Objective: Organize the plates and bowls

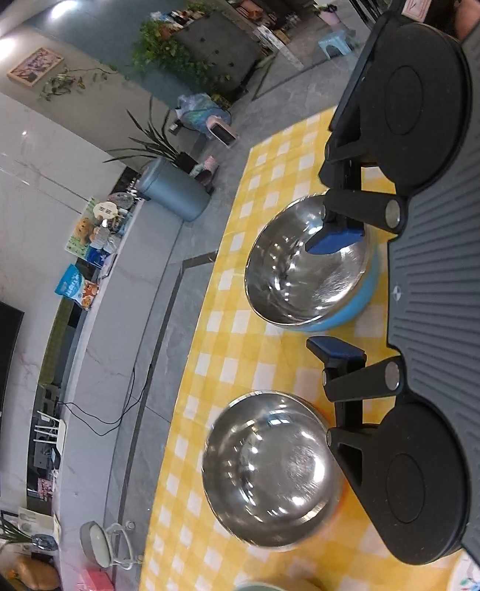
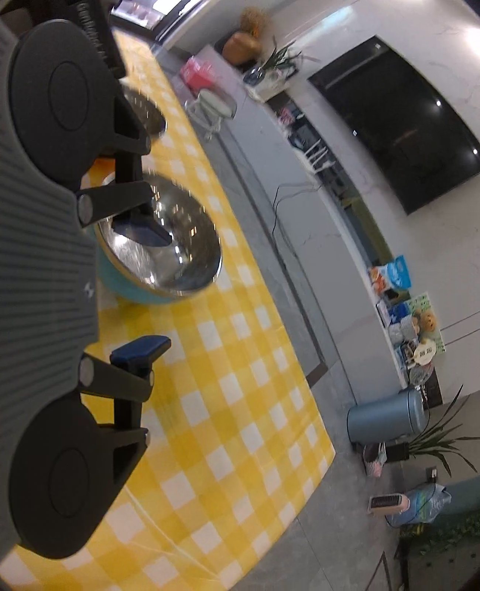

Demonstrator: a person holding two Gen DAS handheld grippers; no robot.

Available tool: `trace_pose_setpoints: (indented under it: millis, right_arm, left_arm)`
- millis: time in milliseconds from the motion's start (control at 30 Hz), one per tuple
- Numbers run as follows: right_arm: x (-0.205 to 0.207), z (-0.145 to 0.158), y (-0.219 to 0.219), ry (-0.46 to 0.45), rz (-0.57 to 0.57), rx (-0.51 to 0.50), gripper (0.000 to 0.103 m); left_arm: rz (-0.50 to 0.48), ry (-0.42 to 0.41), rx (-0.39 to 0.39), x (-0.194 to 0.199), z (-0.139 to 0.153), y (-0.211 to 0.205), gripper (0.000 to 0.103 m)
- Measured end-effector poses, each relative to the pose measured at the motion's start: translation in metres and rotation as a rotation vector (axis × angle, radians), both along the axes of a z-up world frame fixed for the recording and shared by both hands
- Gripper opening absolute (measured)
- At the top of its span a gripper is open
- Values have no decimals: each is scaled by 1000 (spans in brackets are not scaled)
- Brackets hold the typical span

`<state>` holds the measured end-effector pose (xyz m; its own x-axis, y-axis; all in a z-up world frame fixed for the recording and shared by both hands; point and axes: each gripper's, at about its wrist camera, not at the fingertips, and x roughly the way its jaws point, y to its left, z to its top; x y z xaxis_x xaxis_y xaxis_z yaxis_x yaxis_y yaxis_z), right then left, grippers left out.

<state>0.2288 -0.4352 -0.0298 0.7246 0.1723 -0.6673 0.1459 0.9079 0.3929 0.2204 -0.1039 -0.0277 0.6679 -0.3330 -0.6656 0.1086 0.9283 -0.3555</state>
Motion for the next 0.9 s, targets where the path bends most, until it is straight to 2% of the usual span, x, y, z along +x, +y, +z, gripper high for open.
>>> trace_pose_setpoints:
  millis: [67,233,300,367,467,567,733,900]
  right_arm:
    - [4,-6,-2,20,-7,10,48]
    - [11,-18,-1,40,6,27,44]
    - [14,-21,0,43,9,27,42]
    - [17,-23,0,44,11,31,31]
    - [19,-24,-1,44,15,50,23]
    - [19,-23,2,36,34,58,11]
    - [15,-18,3,46,26,43,9]
    - [3,-2,3,49,51,47,9]
  left_arm:
    - [-1,9,28,9,-5,-6,58]
    - [-2,34,65,19,-17,-11,56]
    - [-6,44,80,24,-21,-13,43]
    - [-9,54,87,25,-23,-14,34]
    - [1,62,110,26,-25,-15,17]
    - [2,60,114,25,-25,-15,16]
    - [2,64,125,18,-18,-17,15]
    - [20,79,100,2,-4,-9,15]
